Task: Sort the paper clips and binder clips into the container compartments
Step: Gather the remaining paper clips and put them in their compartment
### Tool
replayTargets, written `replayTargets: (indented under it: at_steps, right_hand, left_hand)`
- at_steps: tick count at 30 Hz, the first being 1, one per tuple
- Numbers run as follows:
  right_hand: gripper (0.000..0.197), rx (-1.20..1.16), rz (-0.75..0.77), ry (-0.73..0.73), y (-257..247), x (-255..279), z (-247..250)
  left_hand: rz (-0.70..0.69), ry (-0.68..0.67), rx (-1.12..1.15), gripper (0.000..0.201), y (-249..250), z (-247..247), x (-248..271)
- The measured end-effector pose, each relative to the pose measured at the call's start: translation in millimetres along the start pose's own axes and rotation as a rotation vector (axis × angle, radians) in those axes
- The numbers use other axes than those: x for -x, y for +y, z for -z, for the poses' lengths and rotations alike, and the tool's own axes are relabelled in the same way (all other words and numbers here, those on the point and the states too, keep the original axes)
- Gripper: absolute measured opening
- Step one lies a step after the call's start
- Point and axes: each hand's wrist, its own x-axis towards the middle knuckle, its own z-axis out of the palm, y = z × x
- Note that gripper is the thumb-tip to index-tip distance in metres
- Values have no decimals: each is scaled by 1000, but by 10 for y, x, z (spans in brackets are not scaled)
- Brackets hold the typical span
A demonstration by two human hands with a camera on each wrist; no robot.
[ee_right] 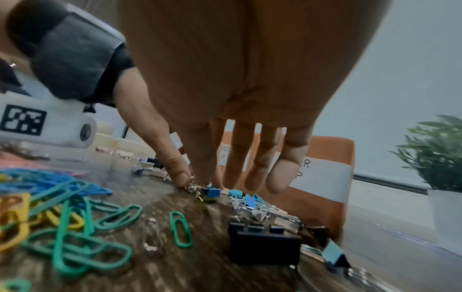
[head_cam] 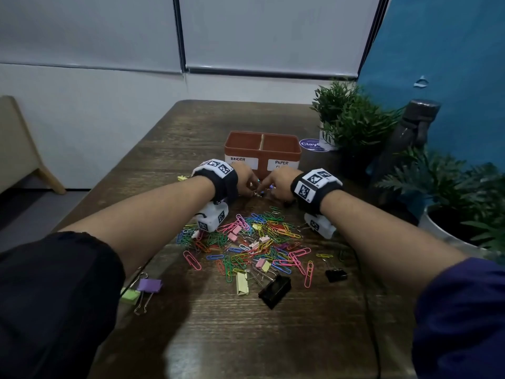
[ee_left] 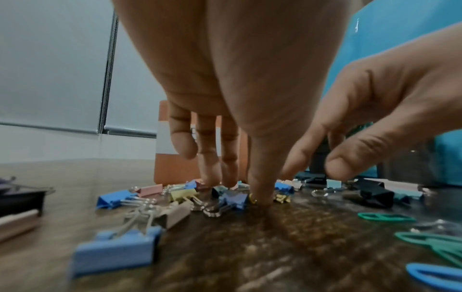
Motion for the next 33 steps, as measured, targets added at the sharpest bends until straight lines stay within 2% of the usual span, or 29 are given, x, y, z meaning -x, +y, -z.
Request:
replayTargets:
  at_steps: [4,7,10,15,17,22,27,29,33]
  right_hand:
    - [39,73,25,-51,11,-38,4]
    - [32,47,-24,-44,91,-22,-18]
    - [23,23,-49,-55,166,-1,-67]
    - [16,-21,-99,44,218,17,-58]
    - [13,-57,-92,61,221,33,-50]
    - [7,-129,-72,70,230,85,-43]
    - [9,-268,-39,55,183,315,-35]
    - [11,-286,-31,37,140,448,-48]
    - [24,-264,1,-45,74,657,-86]
  left_hand:
    - [13,13,6,25,-47,-31,-49]
    - [26,58,7,12,-94,-64,-51]
    - [30,73,21,11,-96,-69,-32]
    - [90,200,124,7,-133,48,79]
    - [67,177,189,4,-141,98,167]
    - [-24,-38,296,6,53,145,591]
    - [-126,-154,362,11,223,-84,939]
    - [-122,-132,349,11,238,-163,1001]
    - [-64,-6,340,16,204,-162,1079]
